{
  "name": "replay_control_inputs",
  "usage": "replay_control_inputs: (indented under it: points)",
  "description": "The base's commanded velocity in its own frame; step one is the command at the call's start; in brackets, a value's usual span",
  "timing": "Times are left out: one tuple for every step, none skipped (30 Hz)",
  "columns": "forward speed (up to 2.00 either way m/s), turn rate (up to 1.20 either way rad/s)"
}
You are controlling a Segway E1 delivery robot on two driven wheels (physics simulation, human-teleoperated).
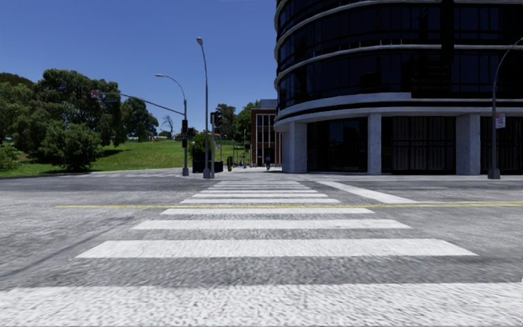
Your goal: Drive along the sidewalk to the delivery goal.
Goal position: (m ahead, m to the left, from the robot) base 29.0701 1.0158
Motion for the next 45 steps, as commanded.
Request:
replay_control_inputs:
  points:
    - [2.0, 0.0]
    - [2.0, 0.0]
    - [2.0, 0.0]
    - [2.0, 0.0]
    - [2.0, 0.0]
    - [2.0, 0.0]
    - [2.0, 0.0]
    - [2.0, 0.0]
    - [2.0, 0.0]
    - [2.0, 0.0]
    - [2.0, 0.0]
    - [2.0, 0.0]
    - [2.0, 0.0]
    - [2.0, 0.0]
    - [2.0, 0.0]
    - [2.0, 0.0]
    - [2.0, 0.0]
    - [2.0, 0.0]
    - [2.0, 0.0]
    - [2.0, 0.0]
    - [2.0, 0.0]
    - [2.0, 0.0]
    - [2.0, 0.0]
    - [2.0, 0.0]
    - [2.0, 0.0]
    - [2.0, 0.0]
    - [2.0, 0.0]
    - [2.0, 0.0]
    - [2.0, 0.0]
    - [2.0, 0.0]
    - [2.0, 0.0]
    - [2.0, 0.0]
    - [2.0, 0.0]
    - [2.0, 0.0]
    - [2.0, 0.0]
    - [2.0, 0.0]
    - [2.0, 0.0]
    - [2.0, 0.0]
    - [2.0, 0.0]
    - [2.0, 0.0]
    - [2.0, 0.0]
    - [2.0, 0.0]
    - [2.0, 0.0]
    - [2.0, 0.0]
    - [2.0, 0.0]
